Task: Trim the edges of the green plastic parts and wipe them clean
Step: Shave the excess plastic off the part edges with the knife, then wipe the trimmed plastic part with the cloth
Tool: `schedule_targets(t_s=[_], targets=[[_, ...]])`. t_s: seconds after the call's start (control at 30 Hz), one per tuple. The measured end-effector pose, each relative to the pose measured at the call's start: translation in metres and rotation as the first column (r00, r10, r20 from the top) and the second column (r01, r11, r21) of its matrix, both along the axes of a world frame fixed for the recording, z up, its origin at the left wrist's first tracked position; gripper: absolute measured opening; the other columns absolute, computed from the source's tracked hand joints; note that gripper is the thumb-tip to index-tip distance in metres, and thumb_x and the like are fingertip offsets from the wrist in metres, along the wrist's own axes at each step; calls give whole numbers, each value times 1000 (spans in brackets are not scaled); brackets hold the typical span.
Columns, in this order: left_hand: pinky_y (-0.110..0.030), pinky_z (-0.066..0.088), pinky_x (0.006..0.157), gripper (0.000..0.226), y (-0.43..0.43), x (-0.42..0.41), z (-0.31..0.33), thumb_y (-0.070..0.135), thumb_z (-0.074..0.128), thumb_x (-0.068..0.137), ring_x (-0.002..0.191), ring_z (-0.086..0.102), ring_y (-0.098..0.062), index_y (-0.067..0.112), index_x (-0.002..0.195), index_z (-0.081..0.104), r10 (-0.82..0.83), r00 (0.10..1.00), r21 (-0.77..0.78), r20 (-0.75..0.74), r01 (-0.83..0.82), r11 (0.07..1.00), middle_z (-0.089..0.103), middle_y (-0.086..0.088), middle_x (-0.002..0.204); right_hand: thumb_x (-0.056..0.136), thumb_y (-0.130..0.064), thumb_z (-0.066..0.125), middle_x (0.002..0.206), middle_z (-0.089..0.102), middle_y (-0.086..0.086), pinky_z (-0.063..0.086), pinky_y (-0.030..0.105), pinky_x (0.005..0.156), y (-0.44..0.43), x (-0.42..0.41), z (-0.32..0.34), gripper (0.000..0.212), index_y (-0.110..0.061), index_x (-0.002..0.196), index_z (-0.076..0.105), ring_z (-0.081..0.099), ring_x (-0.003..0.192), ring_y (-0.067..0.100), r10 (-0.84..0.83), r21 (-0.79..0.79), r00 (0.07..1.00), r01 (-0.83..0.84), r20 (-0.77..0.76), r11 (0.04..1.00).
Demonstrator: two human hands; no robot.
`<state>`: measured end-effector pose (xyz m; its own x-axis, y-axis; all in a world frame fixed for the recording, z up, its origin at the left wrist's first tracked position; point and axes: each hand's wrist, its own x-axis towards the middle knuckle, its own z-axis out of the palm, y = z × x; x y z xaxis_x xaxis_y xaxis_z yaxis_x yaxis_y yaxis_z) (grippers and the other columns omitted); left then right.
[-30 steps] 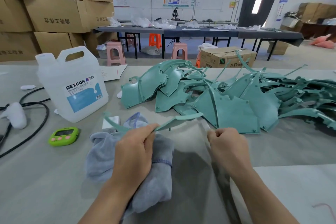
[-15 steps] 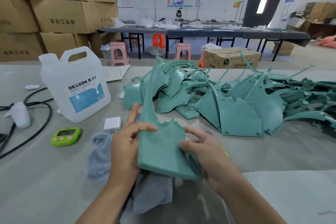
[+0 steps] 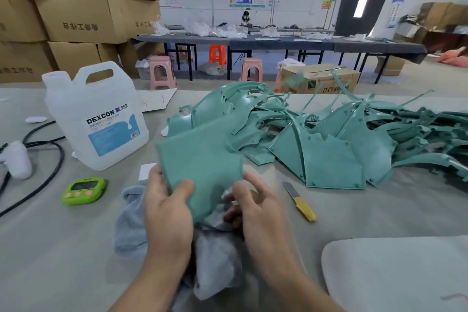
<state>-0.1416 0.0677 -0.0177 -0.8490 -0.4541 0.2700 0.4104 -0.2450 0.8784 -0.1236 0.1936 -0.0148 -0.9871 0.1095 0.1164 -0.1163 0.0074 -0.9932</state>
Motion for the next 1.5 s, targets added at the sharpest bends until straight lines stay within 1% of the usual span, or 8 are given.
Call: schedule_targets(t_s=[0.17, 0.27, 0.5, 0.63, 0.83, 1.0, 1.2, 1.5], targets=[[-16, 52, 70, 36, -40, -11, 9, 7, 57, 81, 80, 67, 2, 38, 99, 54, 309, 947, -105, -86, -317, 942, 72, 22, 89, 75, -74, 54, 159, 25, -24, 3, 15, 118, -23, 12, -9, 90, -43, 154, 25, 14, 149, 3, 194, 809, 971, -2, -139, 588], [-28, 50, 71, 31, -48, -11, 5, 14, 60, 76, 76, 65, -6, 39, 92, 55, 340, 939, -165, -41, -342, 925, 70, 11, 86, 82, -64, 56, 144, 51, -6, 27, 28, 110, -29, 8, -10, 58, -38, 132, 43, 41, 137, 20, 206, 901, 978, -63, -29, 428], [-54, 54, 72, 16, -35, -2, -4, 39, 54, 86, 78, 62, -25, 26, 94, 58, 267, 961, -446, -65, -267, 854, 67, 1, 82, 67, -32, 67, 61, 69, -1, 54, 38, 53, 11, 15, 14, 17, -18, 75, 72, 64, 57, 12, -27, 322, 991, 69, -132, 944], [-47, 53, 68, 20, -16, 9, -3, 35, 51, 85, 77, 59, -28, 23, 99, 60, 120, 991, -479, -66, -137, 867, 65, -2, 82, 76, -27, 69, 56, 62, -10, 46, 19, 48, 34, 11, 27, 10, -24, 68, 74, 55, 52, 2, -299, -289, 916, 220, -269, 932], [-18, 54, 70, 40, 11, 19, -10, 26, 48, 84, 79, 66, -5, 36, 121, 60, -117, 993, -362, -29, 98, 927, 72, 12, 94, 74, -34, 77, 122, 72, -16, 54, 21, 92, 4, 21, 3, 64, -27, 135, 60, 65, 117, 5, 220, 191, 957, -184, -190, 964], [-24, 45, 55, 18, 25, 17, -11, 9, 52, 79, 59, 48, -7, 19, 64, 60, -115, 987, -205, 113, 137, 969, 54, 5, 58, 85, -20, 76, 90, 71, -5, 46, 19, 73, 15, -17, 4, 25, -7, 104, 66, 61, 84, 6, 20, 221, 998, -6, -61, 975], [-11, 52, 69, 23, 15, 2, -11, 13, 44, 105, 84, 69, 3, 23, 111, 64, -200, 970, -205, 136, 225, 953, 75, 15, 93, 81, -18, 70, 113, 68, -36, 44, 4, 91, -5, 9, -5, 49, -55, 114, 69, 60, 114, -13, 126, 339, 950, -22, -287, 941], [-20, 51, 79, 35, 36, 17, -13, 29, 61, 85, 87, 67, -3, 13, 113, 74, -224, 972, -341, 67, 233, 911, 76, 12, 89, 70, -18, 62, 129, 65, -11, 43, 23, 90, 13, -14, 6, 73, -30, 142, 57, 56, 112, 12, -209, 533, 859, 463, -468, 708]])
